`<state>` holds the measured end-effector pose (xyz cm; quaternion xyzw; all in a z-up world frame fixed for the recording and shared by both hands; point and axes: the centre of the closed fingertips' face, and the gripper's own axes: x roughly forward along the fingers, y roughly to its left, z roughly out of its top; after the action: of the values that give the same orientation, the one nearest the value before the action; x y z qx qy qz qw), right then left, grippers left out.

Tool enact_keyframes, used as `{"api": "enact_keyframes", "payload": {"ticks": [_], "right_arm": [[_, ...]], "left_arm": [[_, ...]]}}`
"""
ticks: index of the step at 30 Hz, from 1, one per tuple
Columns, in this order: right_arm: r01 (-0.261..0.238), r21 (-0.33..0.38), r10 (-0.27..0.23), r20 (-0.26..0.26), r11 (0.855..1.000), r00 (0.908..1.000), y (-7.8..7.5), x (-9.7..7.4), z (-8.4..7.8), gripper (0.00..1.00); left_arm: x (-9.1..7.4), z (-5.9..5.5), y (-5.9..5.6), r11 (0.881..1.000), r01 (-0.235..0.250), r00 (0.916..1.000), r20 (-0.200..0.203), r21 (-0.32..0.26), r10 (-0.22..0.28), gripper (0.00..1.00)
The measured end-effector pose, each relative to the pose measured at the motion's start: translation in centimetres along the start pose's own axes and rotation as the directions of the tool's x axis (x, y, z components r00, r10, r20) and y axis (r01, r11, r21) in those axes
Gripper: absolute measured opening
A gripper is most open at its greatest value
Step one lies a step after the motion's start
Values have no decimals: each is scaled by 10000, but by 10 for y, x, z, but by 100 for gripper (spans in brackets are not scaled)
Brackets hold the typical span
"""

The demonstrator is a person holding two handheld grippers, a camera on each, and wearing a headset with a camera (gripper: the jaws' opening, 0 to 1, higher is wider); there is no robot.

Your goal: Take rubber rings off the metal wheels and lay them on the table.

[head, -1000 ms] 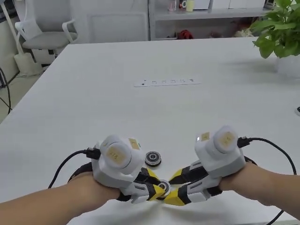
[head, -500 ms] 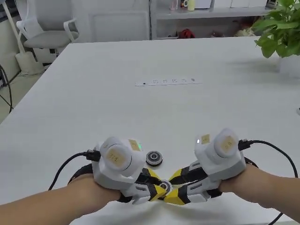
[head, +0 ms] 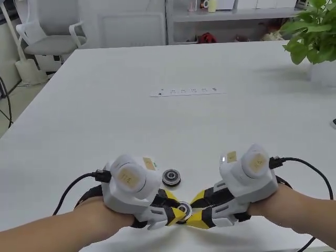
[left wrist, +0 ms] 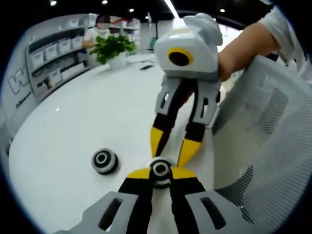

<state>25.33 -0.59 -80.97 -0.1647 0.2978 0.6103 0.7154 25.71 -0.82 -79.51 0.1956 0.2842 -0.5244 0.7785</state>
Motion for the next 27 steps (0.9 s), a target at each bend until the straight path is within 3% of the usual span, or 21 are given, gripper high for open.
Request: {"api": "enact_keyframes", "payload": {"ticks": [27], "right_arm": [[-65,274,64,15,9996,10000,0,-4,-3,11]], "left_arm": [[0,0,0,9999,-52,10000,-21,85,52,13]]}}
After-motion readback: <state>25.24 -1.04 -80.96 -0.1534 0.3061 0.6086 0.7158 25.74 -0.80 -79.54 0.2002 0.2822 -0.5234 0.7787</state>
